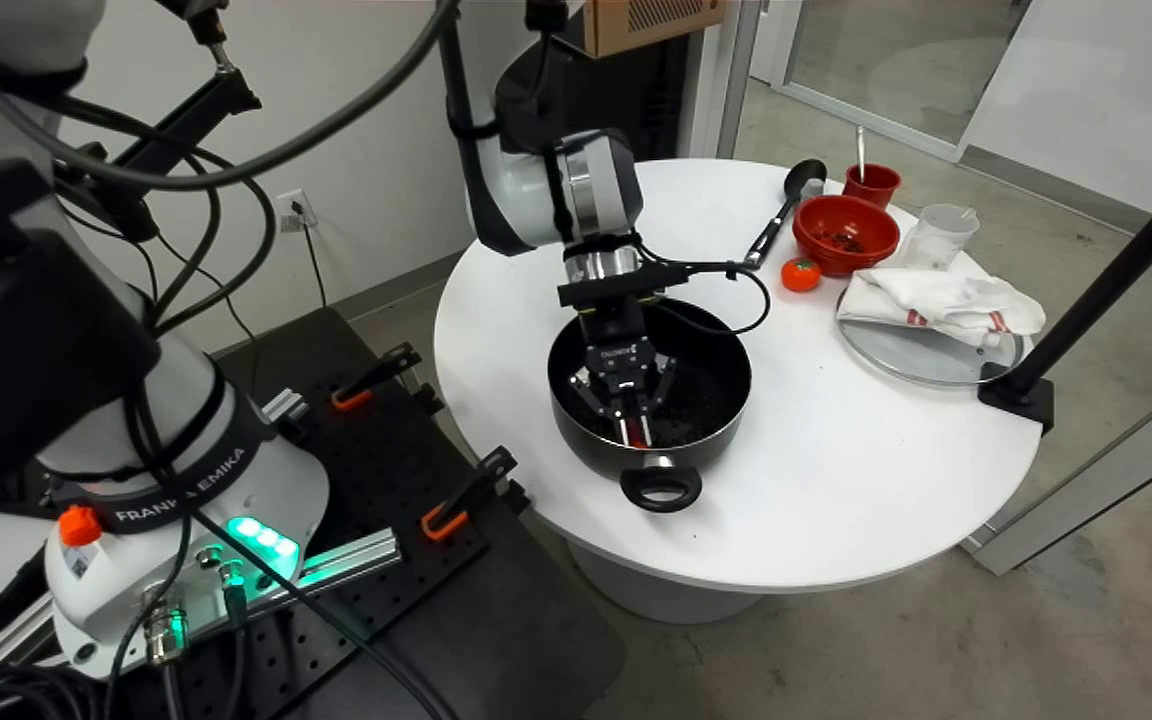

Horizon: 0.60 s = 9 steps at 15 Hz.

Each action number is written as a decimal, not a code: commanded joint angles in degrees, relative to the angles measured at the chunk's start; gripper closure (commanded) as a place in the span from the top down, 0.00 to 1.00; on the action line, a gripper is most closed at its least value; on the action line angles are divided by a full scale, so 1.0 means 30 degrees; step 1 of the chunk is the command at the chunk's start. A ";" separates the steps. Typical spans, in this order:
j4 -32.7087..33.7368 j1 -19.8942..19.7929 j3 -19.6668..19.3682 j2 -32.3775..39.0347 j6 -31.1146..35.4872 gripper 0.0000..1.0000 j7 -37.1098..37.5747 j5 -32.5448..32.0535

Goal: Move the black pot to the right then use the spoon to take some contents out of the pot

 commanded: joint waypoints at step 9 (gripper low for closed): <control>0.0759 -0.1116 -0.0181 -0.0949 0.1353 0.05 -0.3758 0.5493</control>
